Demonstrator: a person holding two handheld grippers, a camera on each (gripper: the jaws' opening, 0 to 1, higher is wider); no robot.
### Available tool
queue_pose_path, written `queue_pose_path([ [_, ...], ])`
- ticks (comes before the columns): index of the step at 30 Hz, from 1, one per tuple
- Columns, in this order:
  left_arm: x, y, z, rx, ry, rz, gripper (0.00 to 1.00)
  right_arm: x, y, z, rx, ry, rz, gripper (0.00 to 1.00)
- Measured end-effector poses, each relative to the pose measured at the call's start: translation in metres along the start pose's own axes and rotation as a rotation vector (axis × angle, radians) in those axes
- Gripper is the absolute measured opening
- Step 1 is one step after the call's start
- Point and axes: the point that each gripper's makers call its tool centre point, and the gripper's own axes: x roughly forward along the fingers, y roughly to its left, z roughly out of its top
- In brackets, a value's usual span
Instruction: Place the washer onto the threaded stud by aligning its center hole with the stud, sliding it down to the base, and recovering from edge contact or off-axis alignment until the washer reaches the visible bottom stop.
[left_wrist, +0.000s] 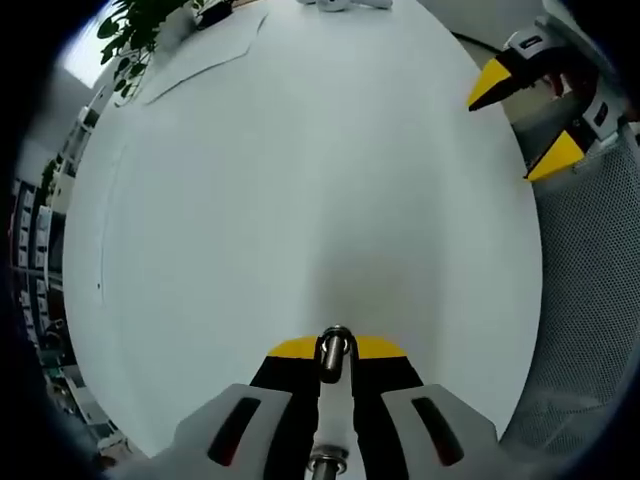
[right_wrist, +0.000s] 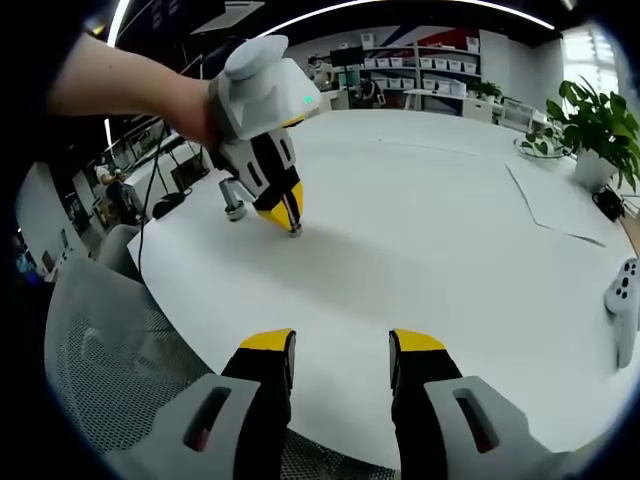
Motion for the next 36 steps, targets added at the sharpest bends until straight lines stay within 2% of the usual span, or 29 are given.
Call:
queue_pose_path([
  [6,-0.001,0.001,-0.002,-0.015,-0.008,0.002,0.08,0.000,0.000,-0.001,-0.002,0.006,0.002,0.40],
  [14,0.000,0.004,-0.002,-0.058,-0.084,0.022,0.11,0.001,0.002,-0.003,-0.009,0.019,0.006,0.40],
  [15,0.000,0.006,-0.001,-0.065,-0.099,0.037,0.13,0.001,0.002,-0.004,-0.010,0.021,0.007,0.40],
  [18,-0.005,0.010,0.000,-0.151,-0.163,0.055,0.21,0.002,0.004,-0.005,-0.016,0.030,0.015,0.40],
  [22,-0.018,0.019,0.002,-0.211,-0.243,0.106,0.21,0.003,0.004,-0.006,-0.021,0.036,0.019,0.40],
  [27,-0.045,0.020,0.004,-0.248,-0.349,0.178,0.22,0.003,0.007,-0.008,-0.030,0.049,0.029,0.40],
  [30,-0.062,0.019,0.003,-0.325,-0.425,0.217,0.22,0.004,0.008,-0.009,-0.034,0.052,0.033,0.40],
  [32,-0.071,0.019,-0.002,-0.343,-0.456,0.253,0.22,0.004,0.008,-0.010,-0.036,0.055,0.036,0.40],
  [36,-0.083,0.010,-0.011,-0.410,-0.508,0.277,0.22,0.005,0.011,-0.012,-0.040,0.066,0.051,0.40],
])
